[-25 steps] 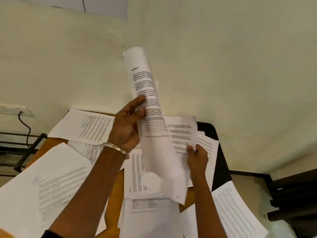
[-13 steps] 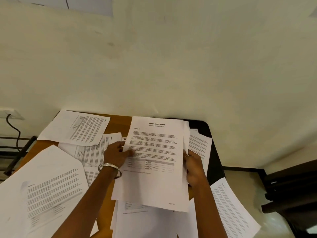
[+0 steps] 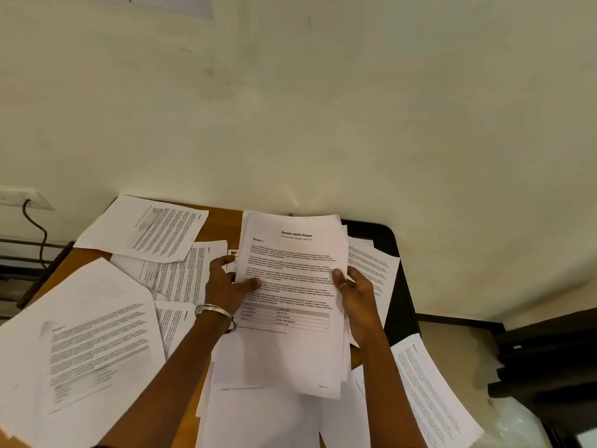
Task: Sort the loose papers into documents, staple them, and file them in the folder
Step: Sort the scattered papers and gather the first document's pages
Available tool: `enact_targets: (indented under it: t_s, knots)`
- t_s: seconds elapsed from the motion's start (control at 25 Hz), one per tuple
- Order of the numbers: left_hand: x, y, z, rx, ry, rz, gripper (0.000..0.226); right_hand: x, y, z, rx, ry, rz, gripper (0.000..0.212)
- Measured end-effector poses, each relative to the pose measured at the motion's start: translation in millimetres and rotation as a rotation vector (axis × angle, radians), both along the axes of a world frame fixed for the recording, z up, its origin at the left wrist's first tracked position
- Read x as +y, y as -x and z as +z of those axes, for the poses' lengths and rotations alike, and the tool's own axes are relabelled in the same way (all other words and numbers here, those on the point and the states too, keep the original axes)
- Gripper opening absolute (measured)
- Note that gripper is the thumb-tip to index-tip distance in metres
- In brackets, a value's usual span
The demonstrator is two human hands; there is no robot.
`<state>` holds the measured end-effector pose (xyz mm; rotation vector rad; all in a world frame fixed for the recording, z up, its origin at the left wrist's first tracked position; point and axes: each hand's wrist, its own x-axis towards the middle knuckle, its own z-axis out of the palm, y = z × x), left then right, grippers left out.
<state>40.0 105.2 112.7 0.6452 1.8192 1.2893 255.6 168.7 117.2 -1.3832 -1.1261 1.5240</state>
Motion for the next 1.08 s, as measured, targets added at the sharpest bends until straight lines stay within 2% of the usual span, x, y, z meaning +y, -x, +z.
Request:
enact_targets:
  t_s: [0.08,0.24,0.44,0.64,0.88,1.08]
  knots:
    - [-0.1,-2.5,-2.7,-0.011,0.006,-0.017,0.057,-0.5,-1.4,-1.6,-0.045,-0.042,-0.018,0.021]
    - [-6.1,-8.1,-4.6,-0.105,-0.049,-0.101,0.017,-0.3,-7.8,-3.3,0.02,-0.039,-0.077,0.014]
    - [-9.8,-24.9,-10.6,-0.021,-0.141,-0.11,0.025,-4.2,-10.5,-2.2,0.044,-0.029,-0.116,0.012]
    - [-10.7,-27.8,-14.2,0.075,-0.15,-0.127,0.026,-1.9,-21.3,2.6,0.041,0.018,-0.093,0.01]
    - [-8.0,-20.8,-15.0,0.151,-0.171,-0.217,0.022,25.5,-12.8,32.6,0.094,-0.086,-0.264,0.009]
    - [-4.5,-7.1,-10.3,0.121,-0.189,-0.267,0.02,27.6,3.8,45.0,0.202,-0.015,-0.398,0.012]
